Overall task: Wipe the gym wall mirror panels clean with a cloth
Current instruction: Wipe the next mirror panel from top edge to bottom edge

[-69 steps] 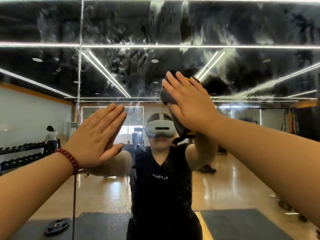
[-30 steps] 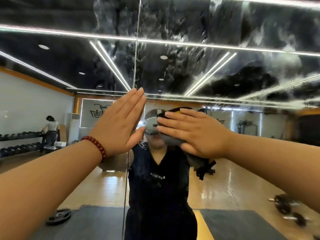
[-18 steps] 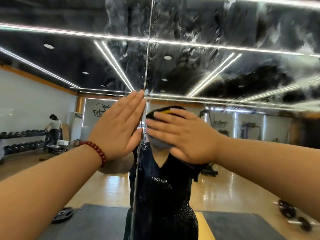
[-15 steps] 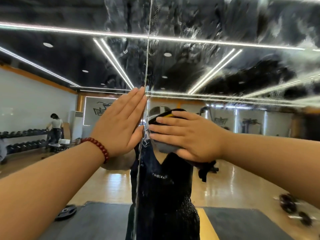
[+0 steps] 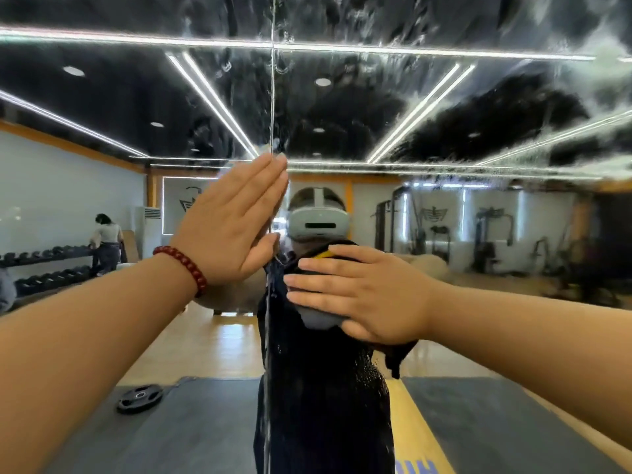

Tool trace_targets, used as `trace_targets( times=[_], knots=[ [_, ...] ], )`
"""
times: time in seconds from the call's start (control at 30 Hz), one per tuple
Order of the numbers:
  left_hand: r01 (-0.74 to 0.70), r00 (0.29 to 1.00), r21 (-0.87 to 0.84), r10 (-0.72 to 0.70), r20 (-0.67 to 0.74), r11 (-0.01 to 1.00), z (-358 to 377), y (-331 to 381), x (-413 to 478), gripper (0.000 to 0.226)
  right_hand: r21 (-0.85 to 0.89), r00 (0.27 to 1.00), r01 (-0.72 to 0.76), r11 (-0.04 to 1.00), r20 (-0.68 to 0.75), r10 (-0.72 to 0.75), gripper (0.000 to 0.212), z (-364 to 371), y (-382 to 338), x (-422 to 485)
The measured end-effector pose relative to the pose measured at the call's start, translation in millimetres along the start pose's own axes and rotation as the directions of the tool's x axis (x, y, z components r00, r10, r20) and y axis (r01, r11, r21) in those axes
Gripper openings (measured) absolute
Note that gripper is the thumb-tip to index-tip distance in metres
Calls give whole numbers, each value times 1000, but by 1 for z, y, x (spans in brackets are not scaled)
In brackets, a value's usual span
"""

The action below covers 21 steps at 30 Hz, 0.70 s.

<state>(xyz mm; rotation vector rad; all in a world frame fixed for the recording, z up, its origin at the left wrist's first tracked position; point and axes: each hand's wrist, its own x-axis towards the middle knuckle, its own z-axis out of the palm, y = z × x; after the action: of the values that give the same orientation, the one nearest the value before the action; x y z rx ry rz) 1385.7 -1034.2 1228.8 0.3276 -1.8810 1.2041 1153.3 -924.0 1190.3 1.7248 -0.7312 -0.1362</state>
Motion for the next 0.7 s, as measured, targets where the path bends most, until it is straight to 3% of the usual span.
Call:
trace_targets(
  times=[0.07, 0.13, 0.2, 0.3, 0.5, 0.6, 0.7],
  knots=[
    [-57, 998, -3, 57, 29, 998, 1, 1, -1, 69, 3, 974, -215, 977, -67, 215, 64, -3, 16, 4],
    [-68, 997, 7, 67, 39, 998, 0, 4, -4, 71, 42, 883, -452, 891, -119, 454, 67, -10, 32, 8],
    [-36, 999, -24, 37, 31, 999, 2, 18, -13, 70, 79, 821, -548, 833, -140, 553, 67, -11, 30, 10],
    [-1, 1000, -83, 3, 18, 997, 10, 48, -32, 68, 87, 848, -498, 863, -157, 506, 66, 1, -4, -1],
    [13, 998, -17, -12, 56, 1000, 18, 58, -42, 73, 25, 977, -207, 978, -44, 208, 65, 23, -64, -44],
    [-26, 997, -2, 26, 76, 1000, 20, 60, -44, 74, 20, 945, -319, 948, -65, 319, 64, 16, -42, -40],
    [-46, 996, 26, 44, 79, 999, 20, 61, -45, 75, 41, 836, -540, 841, -95, 541, 68, 3, 1, -28]
  ],
)
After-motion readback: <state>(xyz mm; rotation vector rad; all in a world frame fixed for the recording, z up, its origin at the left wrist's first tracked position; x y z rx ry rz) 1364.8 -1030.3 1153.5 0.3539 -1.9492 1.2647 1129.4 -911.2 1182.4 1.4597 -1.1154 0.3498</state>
